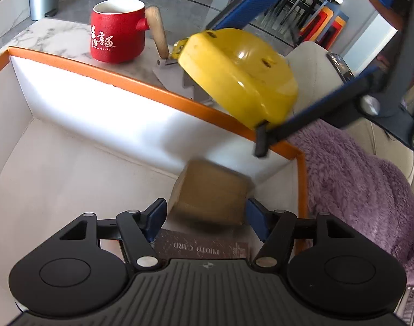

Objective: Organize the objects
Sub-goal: 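Lower the brown cube into the box and open the left tool while the right tool holds the tape measure, then lower the yellow tape measure into the box and open the right tool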

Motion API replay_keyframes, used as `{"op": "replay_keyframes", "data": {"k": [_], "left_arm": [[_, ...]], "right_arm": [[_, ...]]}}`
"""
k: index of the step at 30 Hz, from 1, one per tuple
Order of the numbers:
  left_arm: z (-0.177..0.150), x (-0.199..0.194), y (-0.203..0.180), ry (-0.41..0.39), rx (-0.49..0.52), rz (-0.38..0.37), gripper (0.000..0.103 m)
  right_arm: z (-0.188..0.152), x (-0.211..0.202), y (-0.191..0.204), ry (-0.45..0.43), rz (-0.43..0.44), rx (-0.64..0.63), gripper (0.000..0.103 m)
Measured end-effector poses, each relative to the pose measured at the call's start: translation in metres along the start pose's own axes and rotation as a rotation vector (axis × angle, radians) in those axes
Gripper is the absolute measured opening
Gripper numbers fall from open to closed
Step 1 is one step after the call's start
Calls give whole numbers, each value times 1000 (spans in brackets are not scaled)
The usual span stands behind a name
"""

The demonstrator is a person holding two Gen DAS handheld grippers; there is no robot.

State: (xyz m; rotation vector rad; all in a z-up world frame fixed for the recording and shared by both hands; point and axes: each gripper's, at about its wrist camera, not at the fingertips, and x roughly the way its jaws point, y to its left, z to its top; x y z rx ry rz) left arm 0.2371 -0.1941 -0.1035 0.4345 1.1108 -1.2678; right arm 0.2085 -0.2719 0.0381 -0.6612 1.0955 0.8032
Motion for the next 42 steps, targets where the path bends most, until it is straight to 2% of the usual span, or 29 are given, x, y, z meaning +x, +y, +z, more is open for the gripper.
{"op": "replay_keyframes", "data": {"k": [1, 4, 7, 9, 10, 13, 15, 18, 22, 26, 30, 33, 35, 37, 42], "left_arm": [[-3, -3, 2, -3, 7, 2, 75], [-11, -11, -5, -2, 10, 14, 63], [-10, -12, -4, -26, 5, 7, 63], [-8, -12, -3, 1, 1, -11, 60], [-8, -10, -4, 22, 14, 8, 55], [-3, -10, -5, 53, 21, 29, 53], [-2, -12, -7, 29, 33, 45, 54], [-1, -11, -11, 4, 63, 40, 65], [5, -9, -12, -12, 83, 40, 71], [13, -1, -12, -3, 82, 30, 68], [16, 3, -5, 44, 40, -49, 55], [14, 4, -1, 61, 19, -76, 56], [9, 1, -1, 57, 11, -69, 56], [5, -7, -7, 36, 28, -31, 62], [-2, -38, -14, -3, 70, 51, 63]], "right_arm": [[0, 1, 0, 1, 0, 1, 62], [1, 4, -1, 5, 2, 2, 62], [3, 6, 0, 8, 3, -3, 62], [5, 7, 0, 7, -2, -5, 62], [5, 7, 0, 6, -4, -4, 62], [5, 6, 0, 8, -4, -4, 62], [4, 6, 0, 11, -4, -6, 62], [3, 7, -3, 12, -9, 1, 62], [2, 3, -9, 0, -16, 26, 62], [1, 4, -9, 7, 9, 28, 62], [1, 7, -4, 10, 17, 5, 62], [4, 10, -3, -1, 34, -4, 62], [6, 12, -2, -2, 45, -25, 62], [9, 15, 1, 5, 49, -57, 62], [18, 25, 7, 29, 51, -165, 62]]}}
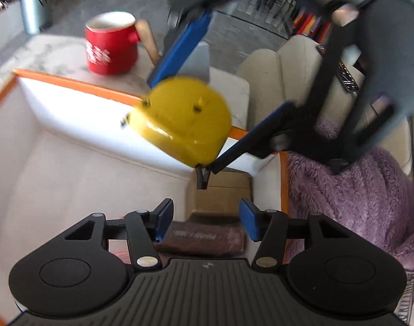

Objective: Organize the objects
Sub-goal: 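Lower the yellow tape measure into the box and open the right tool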

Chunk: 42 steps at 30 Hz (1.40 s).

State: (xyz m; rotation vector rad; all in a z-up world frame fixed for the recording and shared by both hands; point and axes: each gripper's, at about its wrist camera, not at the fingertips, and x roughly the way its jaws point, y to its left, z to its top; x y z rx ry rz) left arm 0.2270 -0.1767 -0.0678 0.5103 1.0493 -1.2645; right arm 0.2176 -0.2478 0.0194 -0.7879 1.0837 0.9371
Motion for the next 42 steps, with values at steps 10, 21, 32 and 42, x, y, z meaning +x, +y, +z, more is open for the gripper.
{"op": "replay_keyframes", "data": {"k": [10, 21, 32, 42], "left_arm": [[-18, -44, 8, -45, -52, 151, 63], [-33, -54, 10, -76, -97, 218, 63], [-41, -65, 16, -109, -143, 236, 63], [-48, -73, 15, -125, -174, 274, 63]], "right_arm": [[28, 54, 6, 126, 14, -211, 62], [49, 121, -2, 355, 151, -298, 62], [54, 138, -10, 433, 258, -257, 63], [64, 136, -20, 366, 272, -191, 44]]}}
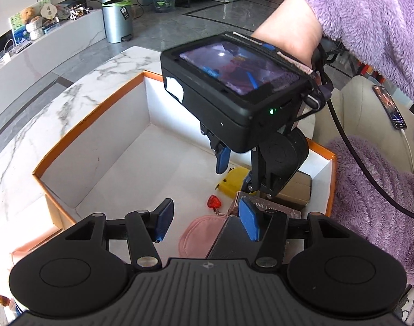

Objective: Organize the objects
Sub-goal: 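Lower the yellow tape measure into the box and open the right tool, then grasp the teddy bear with the left tool while the right tool grasps the crocheted toy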

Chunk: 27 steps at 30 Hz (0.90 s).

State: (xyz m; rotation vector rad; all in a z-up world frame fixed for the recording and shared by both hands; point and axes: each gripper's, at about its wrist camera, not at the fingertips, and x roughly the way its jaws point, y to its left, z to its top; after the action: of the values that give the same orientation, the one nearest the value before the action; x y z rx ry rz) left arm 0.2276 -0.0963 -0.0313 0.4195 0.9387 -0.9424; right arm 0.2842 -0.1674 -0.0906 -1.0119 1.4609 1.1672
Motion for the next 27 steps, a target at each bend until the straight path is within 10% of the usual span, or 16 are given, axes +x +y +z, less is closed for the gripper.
{"op": "replay_keyframes", "data": {"k": [13, 24, 27], "left_arm": [[-5, -13, 9, -8, -19, 31, 63], [-28, -67, 15, -29, -63, 209, 58], [-40, -87, 21, -30, -84, 287, 43]], "right_arm": [[0, 7, -10, 11, 91, -35, 39], [-8, -59, 6, -135, -82, 17, 44], [-6, -92, 19, -228, -122, 25, 47]]}}
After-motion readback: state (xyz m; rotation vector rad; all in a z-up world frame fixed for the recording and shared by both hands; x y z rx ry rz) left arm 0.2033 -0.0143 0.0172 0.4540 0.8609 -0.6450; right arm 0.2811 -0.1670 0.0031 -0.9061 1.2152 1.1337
